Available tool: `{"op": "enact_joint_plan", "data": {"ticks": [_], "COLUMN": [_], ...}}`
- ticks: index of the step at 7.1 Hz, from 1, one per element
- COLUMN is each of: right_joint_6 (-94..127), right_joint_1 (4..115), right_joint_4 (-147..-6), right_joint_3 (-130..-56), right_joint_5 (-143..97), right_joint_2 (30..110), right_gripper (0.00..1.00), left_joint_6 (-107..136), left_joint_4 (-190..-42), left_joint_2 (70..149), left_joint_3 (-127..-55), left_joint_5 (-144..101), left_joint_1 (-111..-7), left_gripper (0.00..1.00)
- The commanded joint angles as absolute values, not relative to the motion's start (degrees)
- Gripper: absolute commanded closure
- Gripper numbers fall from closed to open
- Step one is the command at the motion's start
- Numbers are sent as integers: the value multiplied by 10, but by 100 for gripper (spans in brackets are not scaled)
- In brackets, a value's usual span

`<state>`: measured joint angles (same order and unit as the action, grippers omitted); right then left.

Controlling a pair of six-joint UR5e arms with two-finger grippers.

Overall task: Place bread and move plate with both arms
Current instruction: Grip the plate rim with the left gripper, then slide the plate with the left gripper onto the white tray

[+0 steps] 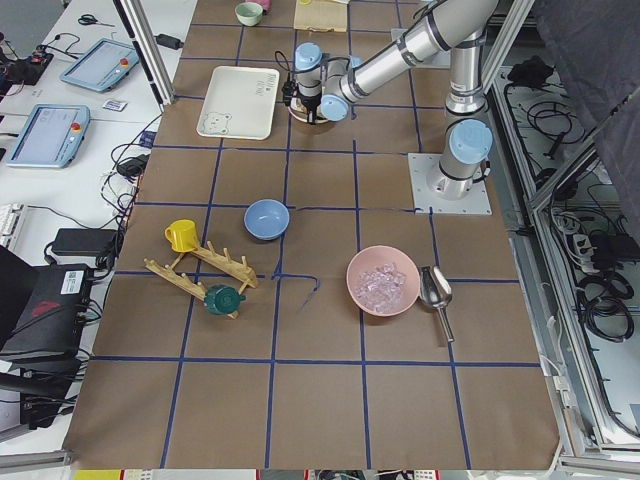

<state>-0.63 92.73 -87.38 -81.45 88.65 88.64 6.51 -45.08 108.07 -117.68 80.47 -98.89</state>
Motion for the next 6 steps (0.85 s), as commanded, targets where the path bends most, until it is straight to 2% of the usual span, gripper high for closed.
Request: {"op": "enact_joint_plan", "data": {"ticks": [1, 2, 4, 6], "right_joint_6": [-8, -8, -7, -7], "right_joint_1": [927, 926, 926, 926], "right_joint_4": [-875, -875, -875, -875], "right_joint_3": [-815, -816, -816, -815], "right_joint_5": [887, 887, 887, 887], "right_joint_2": [884, 884, 884, 884], "right_gripper": [0, 0, 0, 0], "left_joint_6": [90, 181, 192, 194], "left_joint_4": [-446, -431, -402, -465], "left_joint_2": [1067, 1064, 1070, 1108], "left_joint_3": [-1175, -1174, -1154, -1038], "left_joint_5": [789, 732, 692, 675], "left_joint_1": [-981, -965, -945, -936], "left_gripper": [100, 100, 100, 100]}}
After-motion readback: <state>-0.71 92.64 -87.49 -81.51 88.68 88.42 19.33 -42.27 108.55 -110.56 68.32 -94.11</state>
